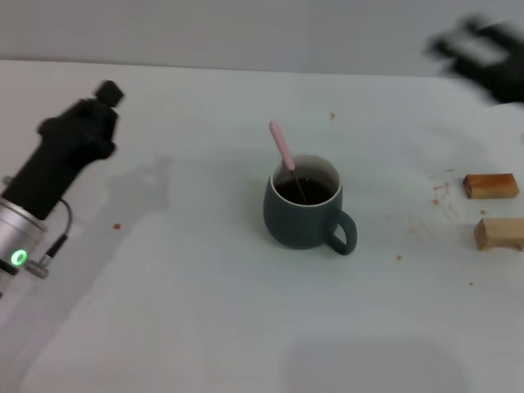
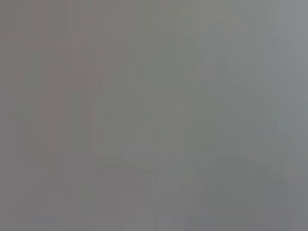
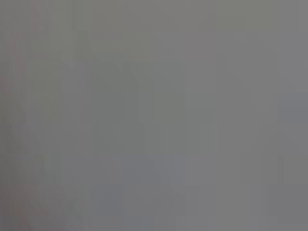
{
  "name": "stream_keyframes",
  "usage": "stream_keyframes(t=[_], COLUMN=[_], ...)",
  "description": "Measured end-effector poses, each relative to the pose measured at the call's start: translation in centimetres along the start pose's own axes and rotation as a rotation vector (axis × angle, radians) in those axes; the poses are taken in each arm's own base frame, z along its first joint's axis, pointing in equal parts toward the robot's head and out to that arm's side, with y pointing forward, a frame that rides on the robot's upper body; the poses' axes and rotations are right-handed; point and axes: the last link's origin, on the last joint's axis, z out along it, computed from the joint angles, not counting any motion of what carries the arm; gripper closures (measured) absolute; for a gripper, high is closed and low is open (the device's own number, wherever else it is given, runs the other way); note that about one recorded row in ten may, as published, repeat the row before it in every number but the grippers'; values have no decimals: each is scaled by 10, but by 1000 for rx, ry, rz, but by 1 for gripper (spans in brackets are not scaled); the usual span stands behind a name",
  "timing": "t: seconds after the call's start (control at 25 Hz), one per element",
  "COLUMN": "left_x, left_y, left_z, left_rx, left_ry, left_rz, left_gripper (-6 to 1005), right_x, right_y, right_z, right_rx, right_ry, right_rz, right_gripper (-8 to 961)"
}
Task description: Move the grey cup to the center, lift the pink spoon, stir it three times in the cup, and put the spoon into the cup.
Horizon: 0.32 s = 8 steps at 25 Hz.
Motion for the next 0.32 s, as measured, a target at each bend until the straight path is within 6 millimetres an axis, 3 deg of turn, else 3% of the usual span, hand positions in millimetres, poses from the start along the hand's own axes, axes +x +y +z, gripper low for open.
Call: stream_keyframes(t=[0.16,0.2,0.24,0.32], left_x=[9,12,15,21], left_y=[-11,-12,-12,-13], left_z=[-9,-13,-16,-22], left_rx=[111,143,170,221], left_ry=[95,132,166,219], left_rz=[23,46,80,143], left_gripper=[922,921,921,920], right_x=[-8,-5,-5,3], right_y=[-18,-26,-26,-35], right_z=[-65,-97,-97,-137], right_rx=[227,369,369,603], right_ry=[-229,-302,-302,-376], right_rz=[-107,-139,-139,-206], right_gripper=[258,258,258,258])
